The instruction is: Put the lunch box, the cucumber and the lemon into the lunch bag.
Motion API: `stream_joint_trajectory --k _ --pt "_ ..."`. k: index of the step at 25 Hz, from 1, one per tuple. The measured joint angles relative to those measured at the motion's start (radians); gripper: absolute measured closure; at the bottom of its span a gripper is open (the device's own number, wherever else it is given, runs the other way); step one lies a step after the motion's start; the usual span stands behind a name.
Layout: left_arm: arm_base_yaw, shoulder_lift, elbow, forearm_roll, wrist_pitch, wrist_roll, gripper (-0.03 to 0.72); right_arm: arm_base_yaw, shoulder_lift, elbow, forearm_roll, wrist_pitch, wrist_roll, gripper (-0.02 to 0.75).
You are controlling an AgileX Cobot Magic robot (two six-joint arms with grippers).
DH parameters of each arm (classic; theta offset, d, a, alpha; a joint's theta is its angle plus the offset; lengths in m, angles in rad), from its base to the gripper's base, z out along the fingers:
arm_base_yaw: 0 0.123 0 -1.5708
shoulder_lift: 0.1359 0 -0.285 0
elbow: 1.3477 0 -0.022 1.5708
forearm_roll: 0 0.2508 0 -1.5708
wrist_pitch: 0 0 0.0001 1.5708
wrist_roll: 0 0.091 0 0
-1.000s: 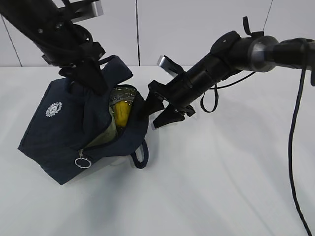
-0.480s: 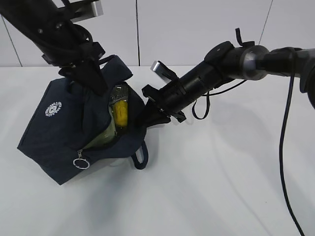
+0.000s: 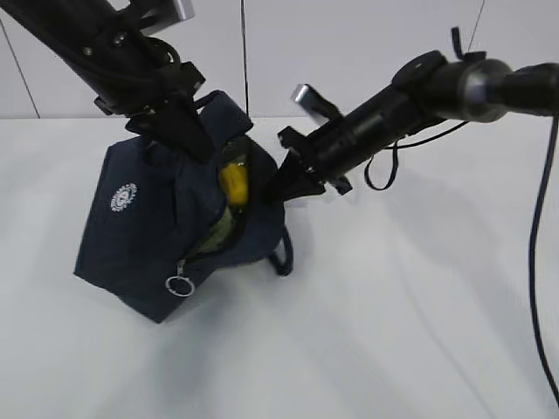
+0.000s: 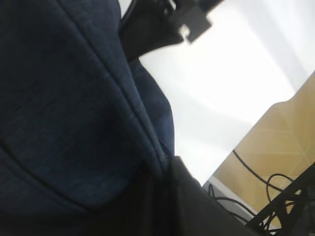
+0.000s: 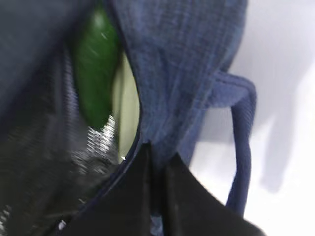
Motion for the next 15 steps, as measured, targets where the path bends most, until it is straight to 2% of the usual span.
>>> stream_joint_trajectory --k 6,11,15 --pt "-0.078 0.004 0.000 -0.053 -0.081 0.000 0.673 -0.098 -0.121 0.000 -0.070 0.011 0.026 0.719" --pt "-0.135 0.027 0.000 -0.191 -0.178 0.000 0.673 -0.127 -0.241 0.000 -0.281 0.024 0.108 0.719" --pt "-0.146 0.059 0.000 -0.261 -0.230 0.000 0.673 -0.127 -0.288 0.000 -0.359 0.033 0.150 0.719"
